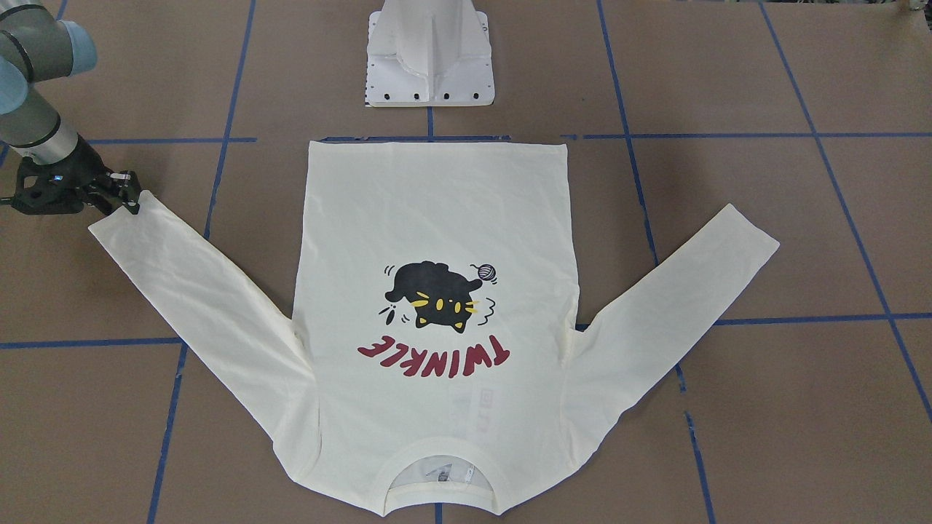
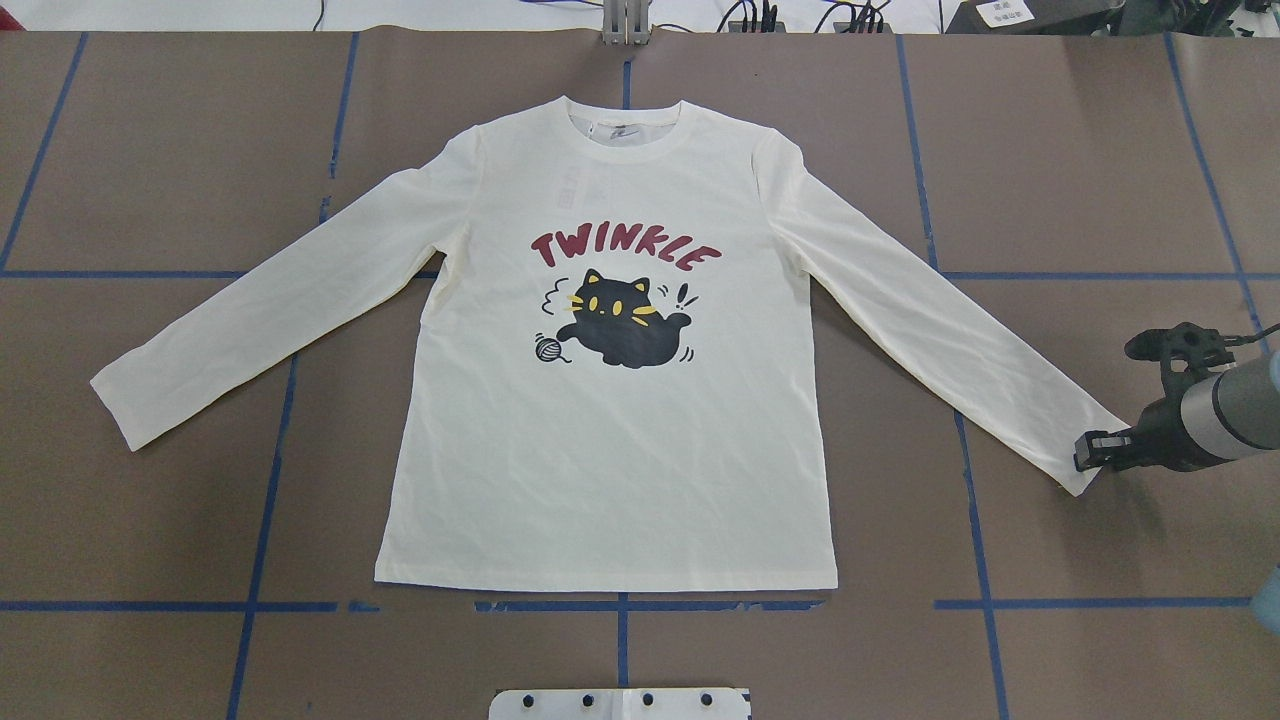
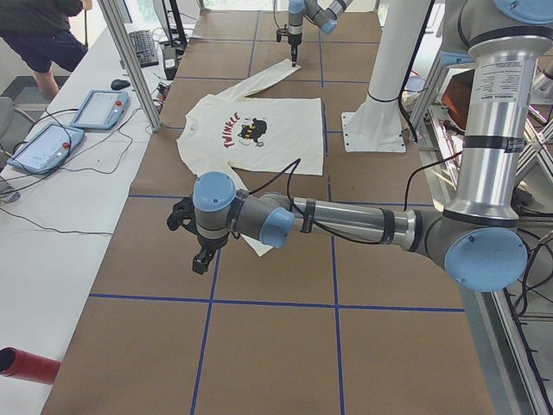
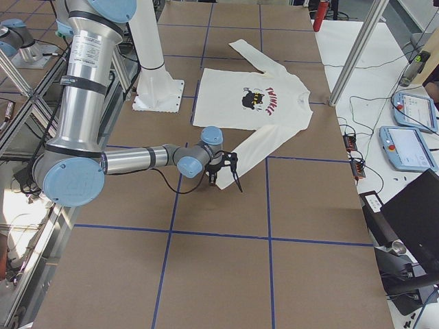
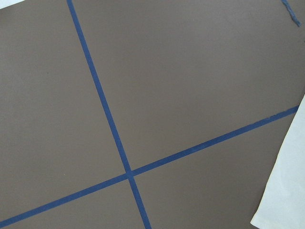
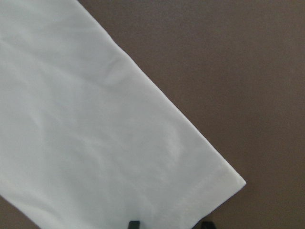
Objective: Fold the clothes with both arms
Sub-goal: 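Grasp the sleeve cuff with the right gripper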
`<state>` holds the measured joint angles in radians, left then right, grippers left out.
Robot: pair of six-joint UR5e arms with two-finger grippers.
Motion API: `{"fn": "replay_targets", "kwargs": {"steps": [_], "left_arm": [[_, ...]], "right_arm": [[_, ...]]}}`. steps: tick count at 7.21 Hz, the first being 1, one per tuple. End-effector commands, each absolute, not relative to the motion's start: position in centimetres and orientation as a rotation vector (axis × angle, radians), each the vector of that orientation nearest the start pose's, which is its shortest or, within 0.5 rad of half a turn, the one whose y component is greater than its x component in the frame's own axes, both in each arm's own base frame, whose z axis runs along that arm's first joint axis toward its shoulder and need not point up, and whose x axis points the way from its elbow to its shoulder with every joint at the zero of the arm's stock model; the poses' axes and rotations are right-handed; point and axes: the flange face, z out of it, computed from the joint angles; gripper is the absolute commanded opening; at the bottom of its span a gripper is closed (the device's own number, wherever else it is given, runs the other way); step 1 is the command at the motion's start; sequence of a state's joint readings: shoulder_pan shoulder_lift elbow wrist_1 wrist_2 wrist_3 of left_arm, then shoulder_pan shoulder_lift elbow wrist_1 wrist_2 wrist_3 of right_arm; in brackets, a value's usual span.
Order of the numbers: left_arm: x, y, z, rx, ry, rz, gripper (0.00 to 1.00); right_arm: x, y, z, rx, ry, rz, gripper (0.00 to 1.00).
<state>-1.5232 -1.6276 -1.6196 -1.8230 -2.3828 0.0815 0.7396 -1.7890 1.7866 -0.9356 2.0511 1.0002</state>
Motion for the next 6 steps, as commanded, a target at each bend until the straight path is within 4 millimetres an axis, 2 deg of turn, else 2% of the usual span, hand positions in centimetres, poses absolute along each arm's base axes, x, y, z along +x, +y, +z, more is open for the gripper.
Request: {"fn": "replay_targets", "kwargs": {"steps": [1,2,4,5,6], "left_arm": [[-3.5,-53.5,57.5,0.353,0.799,0.268,1.00],[-3.5,-53.5,57.5,0.353,0.799,0.268,1.00],[-3.5,-53.5,57.4,0.354,0.799,0.268,1.00],[-3.6,-53.5,57.4,0.354,0.799,0.265,1.00],[-3.5,-53.5,57.4,0.354,0.799,0.268,1.00]], "right_arm": [[-26.1,-35.7,58.4,0.012,-0.786,0.004,0.00],[-26.1,-35.6,58.3,0.010,-0.792,0.003,0.00],[-25.3,-36.2,56.0,0.045,-0.822,0.012,0.00],[-25.2,-37.4,54.5,0.067,-0.850,0.021,0.00],[-25.3,-39.4,52.4,0.078,-0.899,0.034,0.00]]}}
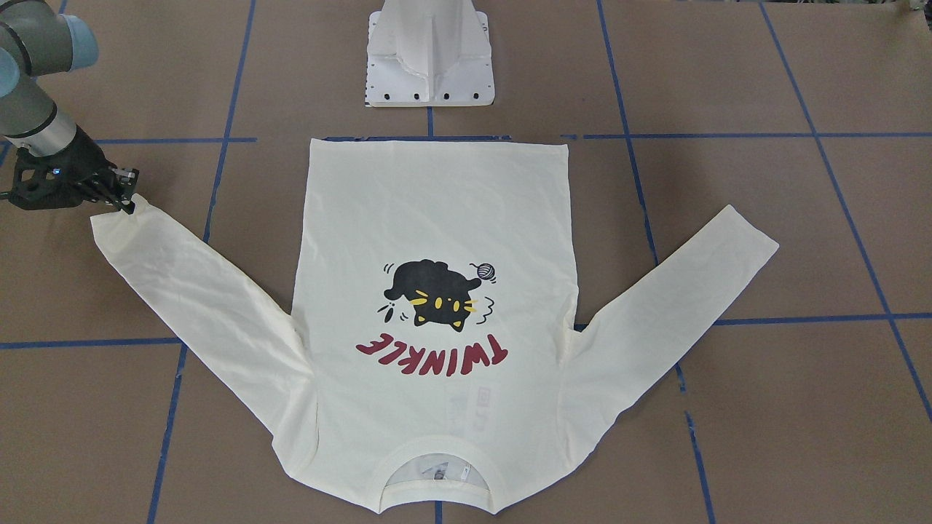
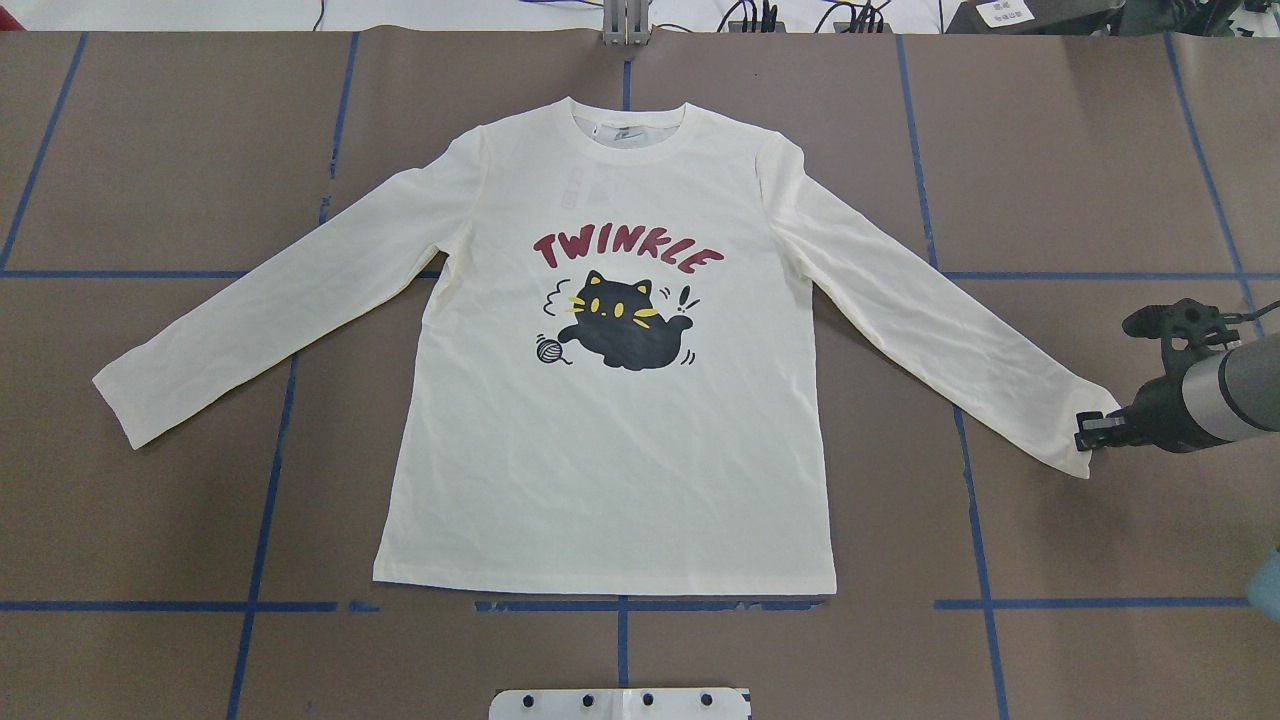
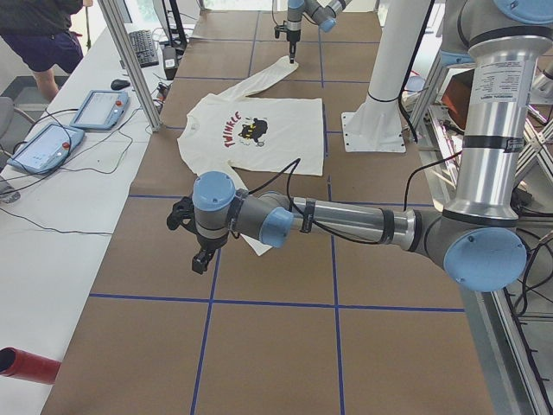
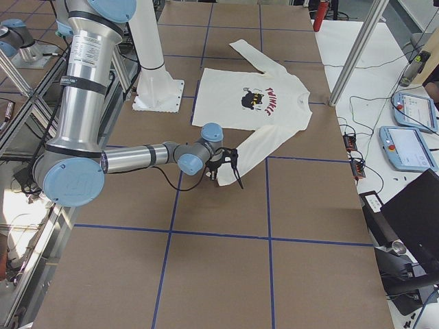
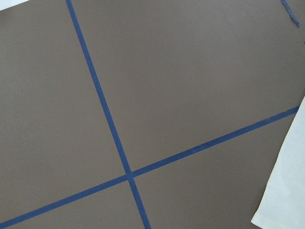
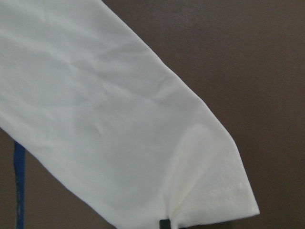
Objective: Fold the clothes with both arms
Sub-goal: 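Lift the sleeve and fold it across the shirt body with the right gripper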
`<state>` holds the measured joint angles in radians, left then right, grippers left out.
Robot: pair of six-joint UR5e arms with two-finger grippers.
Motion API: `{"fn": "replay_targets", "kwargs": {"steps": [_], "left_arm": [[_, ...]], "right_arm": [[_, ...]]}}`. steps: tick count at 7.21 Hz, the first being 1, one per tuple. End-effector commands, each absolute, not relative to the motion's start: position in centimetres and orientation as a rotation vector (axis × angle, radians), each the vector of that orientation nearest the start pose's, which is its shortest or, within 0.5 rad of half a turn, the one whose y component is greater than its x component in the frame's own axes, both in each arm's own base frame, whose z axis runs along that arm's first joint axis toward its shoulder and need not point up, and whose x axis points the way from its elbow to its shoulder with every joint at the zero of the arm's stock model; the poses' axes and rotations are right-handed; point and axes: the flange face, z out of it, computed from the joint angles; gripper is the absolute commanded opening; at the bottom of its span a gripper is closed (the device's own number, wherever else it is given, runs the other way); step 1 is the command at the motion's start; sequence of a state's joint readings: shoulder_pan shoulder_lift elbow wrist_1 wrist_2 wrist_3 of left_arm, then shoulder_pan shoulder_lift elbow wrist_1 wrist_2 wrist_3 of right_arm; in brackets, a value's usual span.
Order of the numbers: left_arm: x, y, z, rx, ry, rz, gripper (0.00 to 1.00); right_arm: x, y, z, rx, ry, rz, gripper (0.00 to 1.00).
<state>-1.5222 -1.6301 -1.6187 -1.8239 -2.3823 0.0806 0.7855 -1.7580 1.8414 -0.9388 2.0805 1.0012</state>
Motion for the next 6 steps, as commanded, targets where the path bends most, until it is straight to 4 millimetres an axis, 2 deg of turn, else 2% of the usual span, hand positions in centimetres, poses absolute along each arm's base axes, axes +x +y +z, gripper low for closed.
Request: {"fn": "replay_targets", "kwargs": {"steps": [1,2,3,4,5,6], "left_arm": [[-3.5,-53.6,57.2,0.356,0.799,0.268,1.00],[-3.6,-53.8,57.1,0.358,0.798,0.267,1.00],[-3.5,-54.0,56.9,0.361,0.798,0.270,1.00],[-3.5,-54.2,56.9,0.362,0.799,0.269,1.00],[-3.5,-54.2,56.9,0.362,0.799,0.269,1.00],[-3.5,-54.2,57.2,0.354,0.800,0.262,1.00]], "right_arm": [[-26.2,-41.7,49.7,0.097,-0.946,0.063,0.00],[-28.7,-44.8,47.0,0.104,-0.989,0.100,0.00],[-30.9,-49.2,44.2,0.105,-1.031,0.135,0.00],[-32.4,-54.6,40.1,0.115,-1.083,0.150,0.00],[-33.2,-58.4,36.5,0.088,-1.129,0.179,0.00],[-34.9,-61.0,31.3,0.119,-1.169,0.167,0.00]]}}
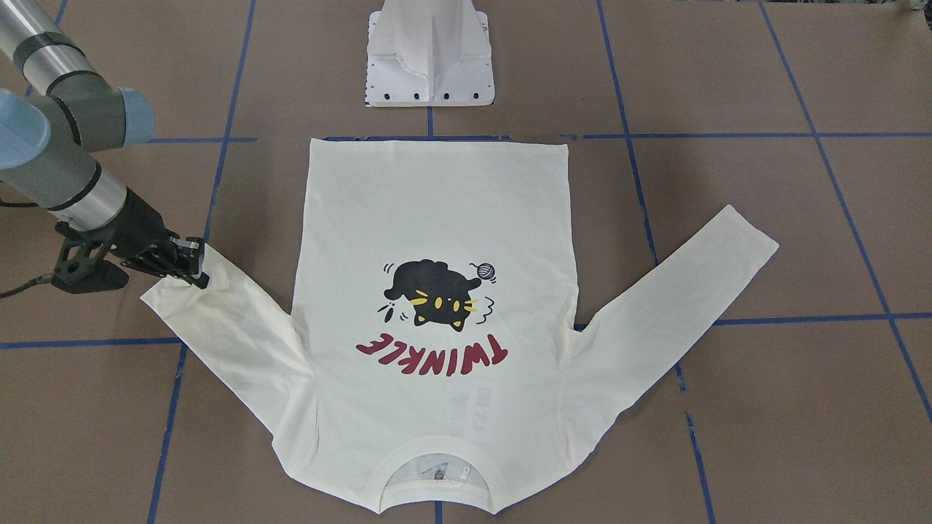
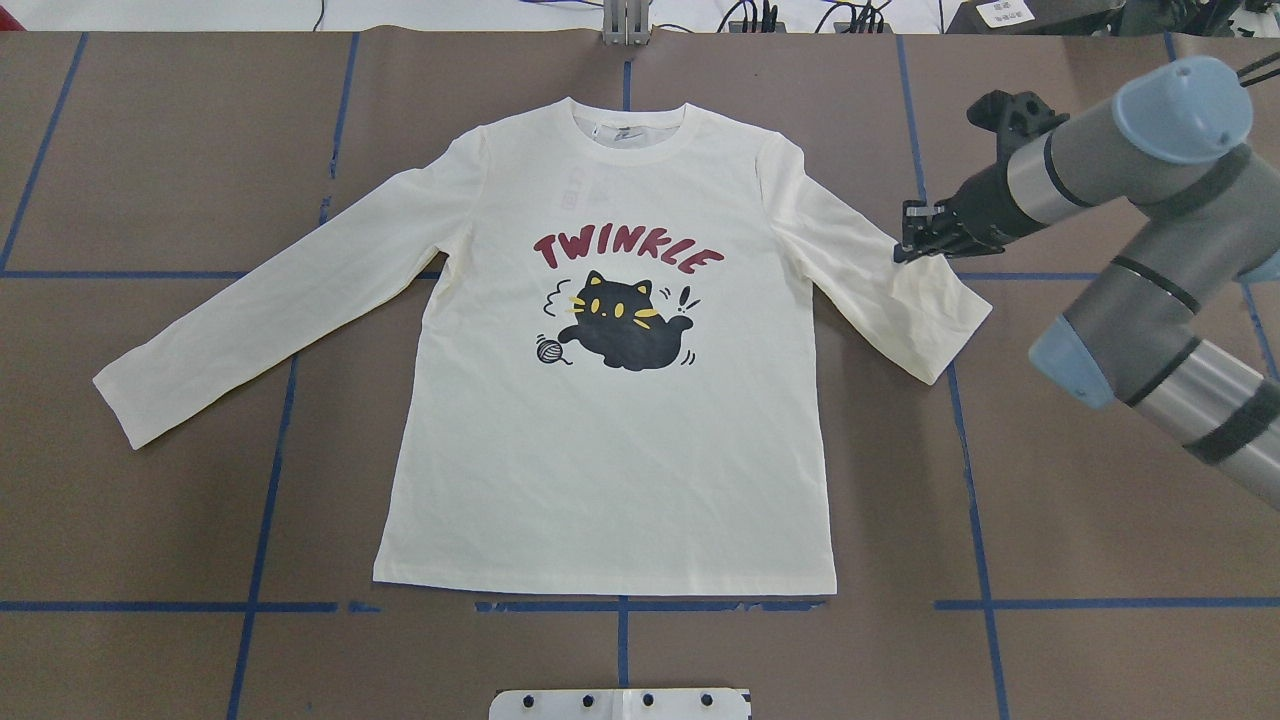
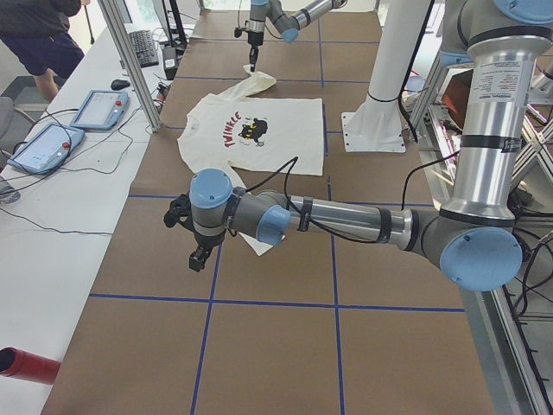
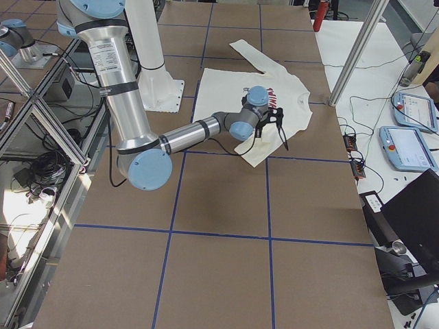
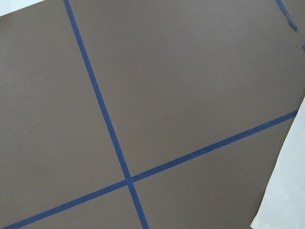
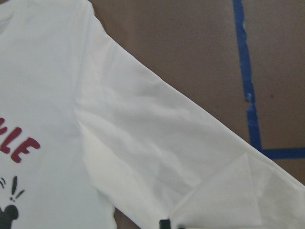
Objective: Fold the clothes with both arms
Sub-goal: 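Lift the sleeve and fold it across the shirt body with the right gripper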
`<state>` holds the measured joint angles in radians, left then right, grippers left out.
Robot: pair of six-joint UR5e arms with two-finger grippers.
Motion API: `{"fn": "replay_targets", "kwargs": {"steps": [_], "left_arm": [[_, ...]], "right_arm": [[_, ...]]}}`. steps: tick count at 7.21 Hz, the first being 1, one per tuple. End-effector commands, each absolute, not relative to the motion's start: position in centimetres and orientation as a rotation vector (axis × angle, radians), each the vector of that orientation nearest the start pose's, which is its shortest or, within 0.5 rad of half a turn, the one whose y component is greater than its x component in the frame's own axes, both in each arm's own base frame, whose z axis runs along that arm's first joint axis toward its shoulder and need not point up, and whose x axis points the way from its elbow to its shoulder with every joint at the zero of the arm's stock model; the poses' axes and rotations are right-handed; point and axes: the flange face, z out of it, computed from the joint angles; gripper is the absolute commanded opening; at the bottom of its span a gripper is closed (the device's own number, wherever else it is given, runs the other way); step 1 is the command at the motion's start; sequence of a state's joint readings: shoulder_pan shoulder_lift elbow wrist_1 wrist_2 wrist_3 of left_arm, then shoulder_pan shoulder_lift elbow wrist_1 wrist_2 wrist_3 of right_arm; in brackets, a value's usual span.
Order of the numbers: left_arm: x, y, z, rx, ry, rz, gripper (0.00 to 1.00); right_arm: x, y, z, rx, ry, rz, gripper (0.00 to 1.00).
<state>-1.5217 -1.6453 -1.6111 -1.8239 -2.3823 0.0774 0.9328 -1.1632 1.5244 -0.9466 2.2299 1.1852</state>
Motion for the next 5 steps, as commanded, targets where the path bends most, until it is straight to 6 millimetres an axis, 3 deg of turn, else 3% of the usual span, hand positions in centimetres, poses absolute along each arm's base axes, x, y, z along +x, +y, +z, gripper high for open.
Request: {"fn": "replay_targets", "kwargs": {"steps": [1,3,4,5], "left_arm": [[-3.5,-54.2,57.2,0.353,0.800,0.259,1.00],[-3.5,-54.2,57.4,0.350,0.800,0.258,1.00],[-3.5,-54.2,57.4,0.348,0.801,0.254,1.00],[-3.5,-54.2,57.3,0.349,0.801,0.254,1.00]], "right_arm": [[-37.3,-64.2,26.7,0.124,-1.190,0.170,0.00],[-41.5,-68.6,16.6,0.158,-1.229,0.130,0.00],[-45.3,-69.4,11.6,0.177,-1.229,0.108,0.00],[-52.1,-67.5,8.3,0.247,-1.189,0.116,0.00]]}}
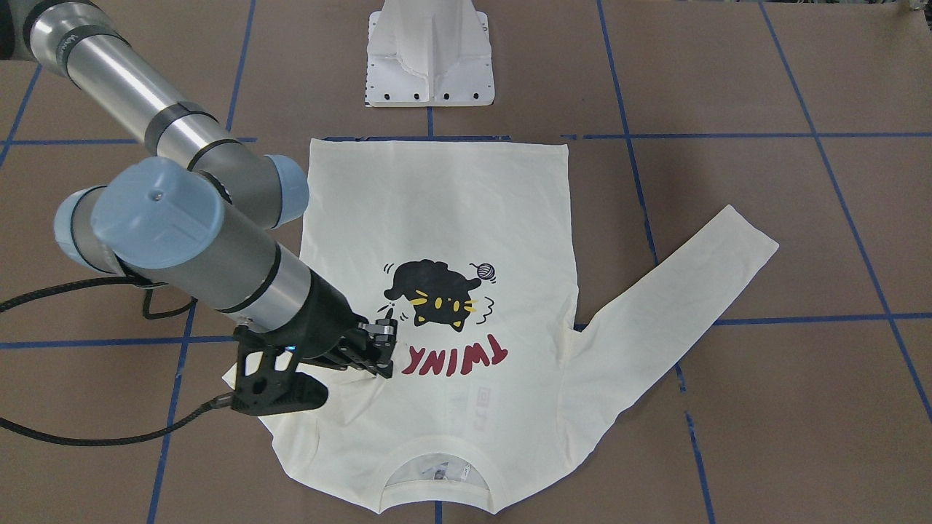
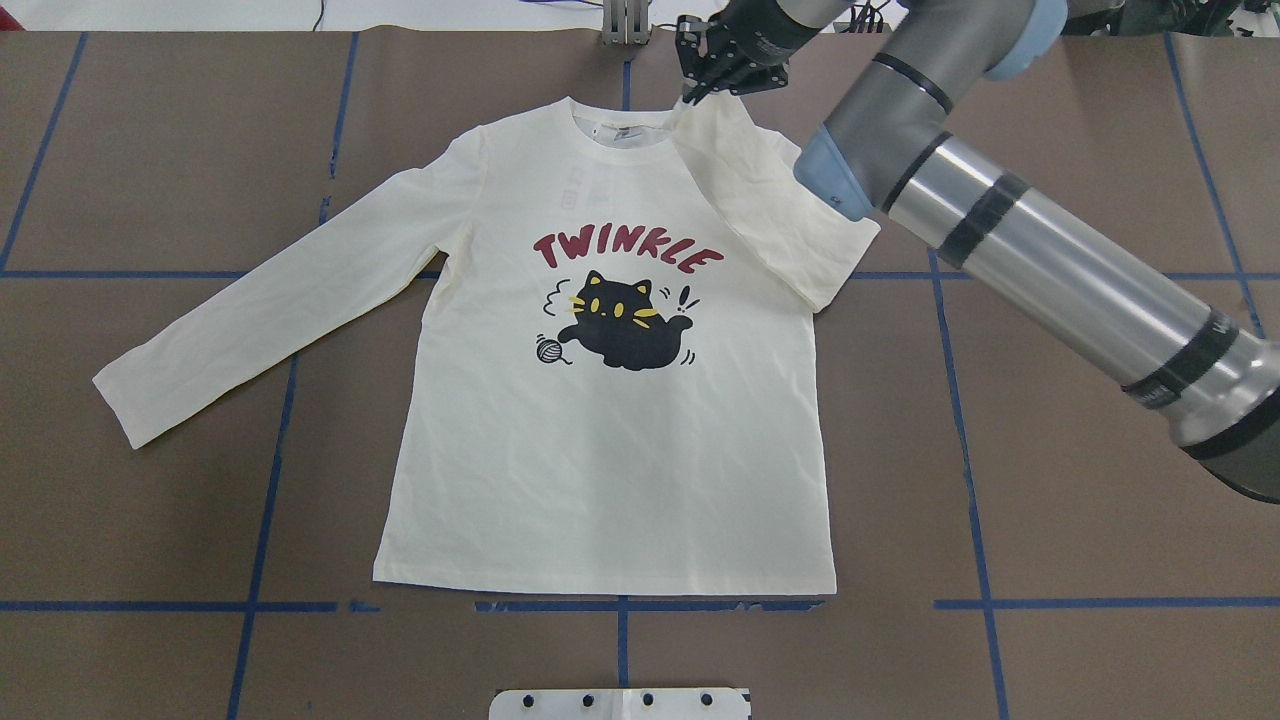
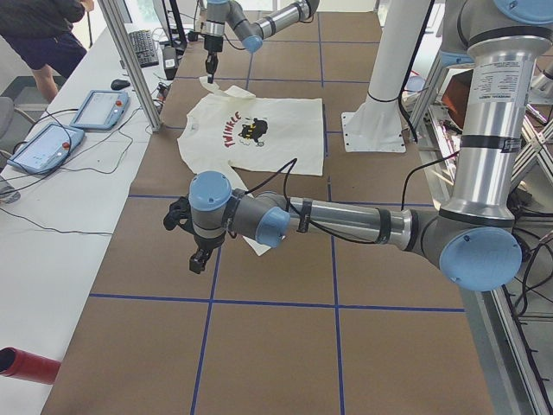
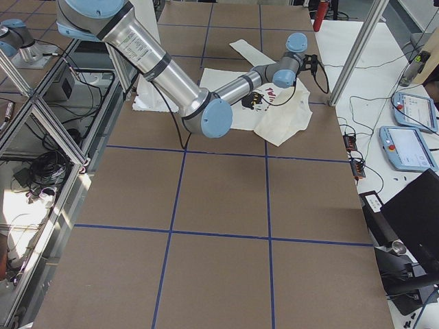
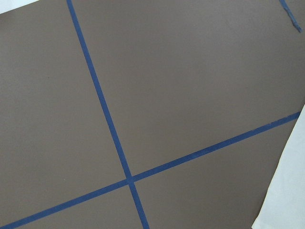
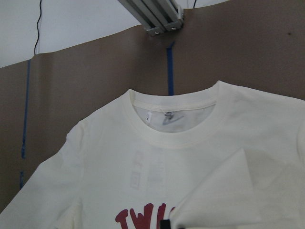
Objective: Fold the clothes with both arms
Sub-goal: 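Lift the sleeve and fold it across the shirt body with the right gripper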
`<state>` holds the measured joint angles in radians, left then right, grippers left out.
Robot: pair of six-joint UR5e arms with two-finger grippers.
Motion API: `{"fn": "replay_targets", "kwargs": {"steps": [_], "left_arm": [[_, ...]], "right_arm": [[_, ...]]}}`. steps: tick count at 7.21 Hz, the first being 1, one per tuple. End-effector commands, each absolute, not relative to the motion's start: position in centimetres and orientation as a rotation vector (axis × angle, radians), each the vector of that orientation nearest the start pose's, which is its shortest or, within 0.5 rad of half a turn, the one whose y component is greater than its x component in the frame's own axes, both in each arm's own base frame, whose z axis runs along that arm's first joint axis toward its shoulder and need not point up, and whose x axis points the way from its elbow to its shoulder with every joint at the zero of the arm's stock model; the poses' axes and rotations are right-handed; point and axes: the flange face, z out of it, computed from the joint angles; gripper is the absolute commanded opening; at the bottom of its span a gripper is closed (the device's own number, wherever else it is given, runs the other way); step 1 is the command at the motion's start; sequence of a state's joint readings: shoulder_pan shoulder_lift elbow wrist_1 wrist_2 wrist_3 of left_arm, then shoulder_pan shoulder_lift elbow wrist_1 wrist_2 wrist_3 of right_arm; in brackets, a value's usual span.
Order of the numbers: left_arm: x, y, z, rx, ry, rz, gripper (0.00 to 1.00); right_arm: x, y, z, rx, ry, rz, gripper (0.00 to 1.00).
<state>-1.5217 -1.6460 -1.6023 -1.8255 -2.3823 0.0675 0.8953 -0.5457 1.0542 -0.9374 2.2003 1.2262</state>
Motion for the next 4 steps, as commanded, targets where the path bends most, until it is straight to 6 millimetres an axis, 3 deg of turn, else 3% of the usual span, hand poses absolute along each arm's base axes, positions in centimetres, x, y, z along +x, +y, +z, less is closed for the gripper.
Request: {"fn": "replay_targets", "kwargs": {"steps": [1,2,4], "left_arm": [[-3.5,-54.2,57.4,0.347,0.802,0.251,1.00],[-3.5,-54.2,57.4,0.347,0.802,0.251,1.00],[-3.5,-54.2,57.4,0.347,0.802,0.251,1.00]], "right_arm": [[-57.7,-64.7,9.4,0.327,-1.179,0.113,0.00],[-61.6,-62.5,10.7,0.363,-1.162,0.111,0.00],[-63.4,-60.6,10.1,0.417,-1.200,0.103,0.00]]}}
